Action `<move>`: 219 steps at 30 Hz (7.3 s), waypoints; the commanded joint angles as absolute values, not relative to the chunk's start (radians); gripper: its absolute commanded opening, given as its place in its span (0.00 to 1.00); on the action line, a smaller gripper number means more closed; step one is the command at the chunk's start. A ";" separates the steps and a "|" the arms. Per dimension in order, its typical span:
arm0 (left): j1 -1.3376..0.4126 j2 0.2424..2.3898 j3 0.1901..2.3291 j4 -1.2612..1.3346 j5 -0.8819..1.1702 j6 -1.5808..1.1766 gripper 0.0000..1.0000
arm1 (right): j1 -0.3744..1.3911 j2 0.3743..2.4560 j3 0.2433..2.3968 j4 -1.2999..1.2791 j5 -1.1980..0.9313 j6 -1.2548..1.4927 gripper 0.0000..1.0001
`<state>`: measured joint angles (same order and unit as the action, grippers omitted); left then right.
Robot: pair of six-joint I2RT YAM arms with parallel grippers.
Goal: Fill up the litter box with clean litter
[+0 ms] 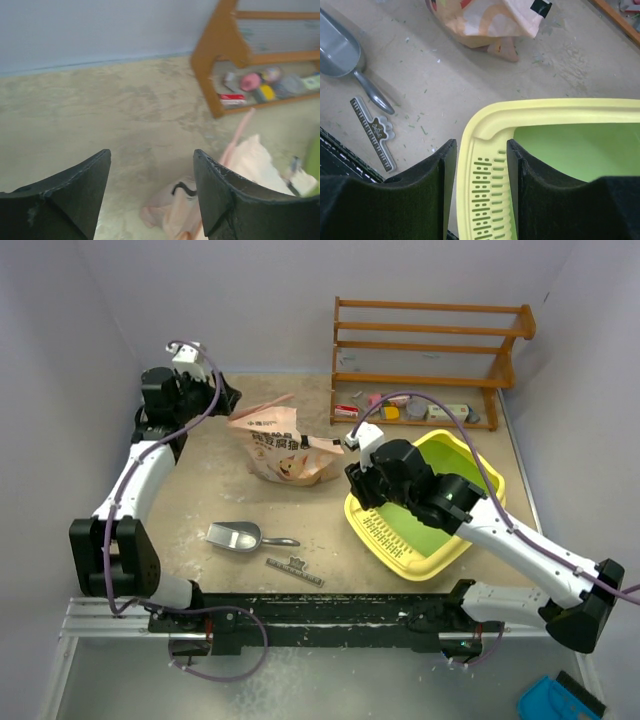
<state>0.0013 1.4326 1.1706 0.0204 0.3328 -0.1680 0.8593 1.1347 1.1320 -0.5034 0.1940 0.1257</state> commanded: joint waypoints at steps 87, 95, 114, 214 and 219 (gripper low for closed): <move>-0.095 1.387 0.512 1.648 0.814 -0.047 0.00 | 0.413 1.867 1.779 -0.407 -0.753 0.064 0.45; -0.094 1.379 0.515 1.649 0.818 -0.059 0.00 | 0.418 1.916 1.786 -0.413 -0.783 0.048 0.45; -0.094 1.388 0.521 1.649 0.820 -0.081 0.00 | 0.474 1.960 1.818 -0.489 -0.740 -0.014 0.44; -0.104 1.439 0.594 1.647 0.855 -0.127 0.00 | 0.512 1.673 1.508 -0.161 0.084 0.207 0.00; -0.104 1.520 0.684 1.648 0.837 -0.117 0.00 | 0.512 1.713 1.531 -0.190 -0.014 0.204 0.00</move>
<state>-0.1192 1.4879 0.5861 1.5188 0.8959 -0.1360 0.5587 1.7233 1.4853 -0.2398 -0.0631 0.1932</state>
